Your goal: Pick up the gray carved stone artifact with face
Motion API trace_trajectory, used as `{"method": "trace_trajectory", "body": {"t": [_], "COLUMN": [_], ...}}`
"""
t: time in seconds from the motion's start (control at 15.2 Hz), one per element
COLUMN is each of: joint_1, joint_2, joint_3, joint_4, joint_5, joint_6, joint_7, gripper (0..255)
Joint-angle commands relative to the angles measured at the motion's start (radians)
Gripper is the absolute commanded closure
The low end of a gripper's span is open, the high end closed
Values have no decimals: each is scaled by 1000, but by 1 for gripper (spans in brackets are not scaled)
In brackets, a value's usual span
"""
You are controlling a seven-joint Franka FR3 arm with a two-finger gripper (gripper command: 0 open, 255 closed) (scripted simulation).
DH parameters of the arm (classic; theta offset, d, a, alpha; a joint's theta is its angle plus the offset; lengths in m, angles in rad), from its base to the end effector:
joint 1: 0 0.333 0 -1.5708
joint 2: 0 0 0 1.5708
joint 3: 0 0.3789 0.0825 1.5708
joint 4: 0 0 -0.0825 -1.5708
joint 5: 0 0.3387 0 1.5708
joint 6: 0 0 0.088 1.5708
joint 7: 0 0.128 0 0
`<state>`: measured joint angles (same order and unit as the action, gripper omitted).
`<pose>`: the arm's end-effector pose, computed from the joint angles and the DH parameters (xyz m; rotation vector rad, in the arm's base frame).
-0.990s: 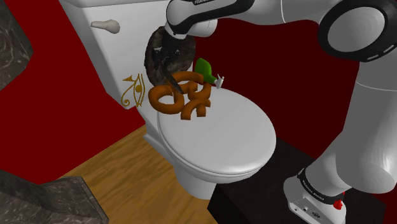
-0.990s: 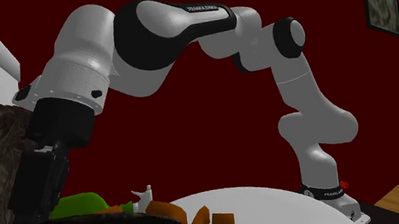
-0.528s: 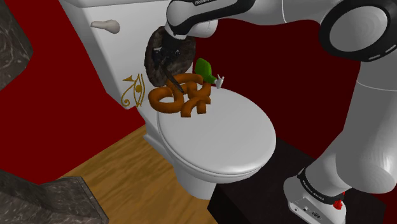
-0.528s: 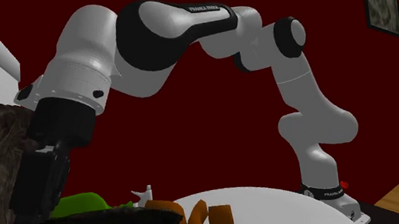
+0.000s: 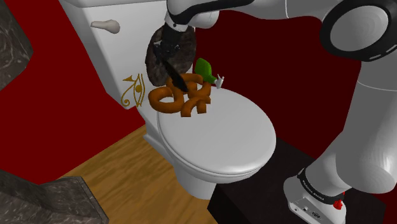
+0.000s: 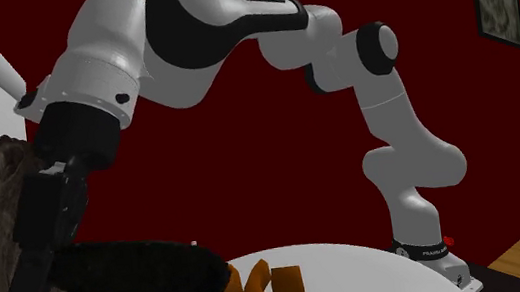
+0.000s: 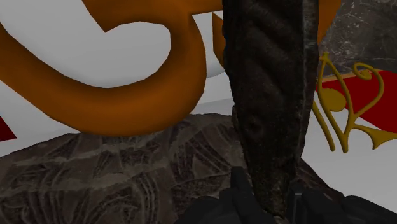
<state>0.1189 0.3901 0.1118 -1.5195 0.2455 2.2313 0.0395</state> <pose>0.6735 0.1556 0.5269 -2.8146 -0.0792 -0.4045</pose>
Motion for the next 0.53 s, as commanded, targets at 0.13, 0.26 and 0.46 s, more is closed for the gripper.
{"method": "trace_trajectory", "body": {"t": [0.13, 0.26, 0.46], "joint_1": [-1, 0, 0], "joint_2": [-12, -14, -15], "joint_3": [-3, -4, -4], "joint_4": [40, 63, 77], "joint_5": [-6, -10, -11], "joint_6": [-43, -68, -82], "joint_7": [13, 20, 24], "gripper": [255, 255, 255]}}
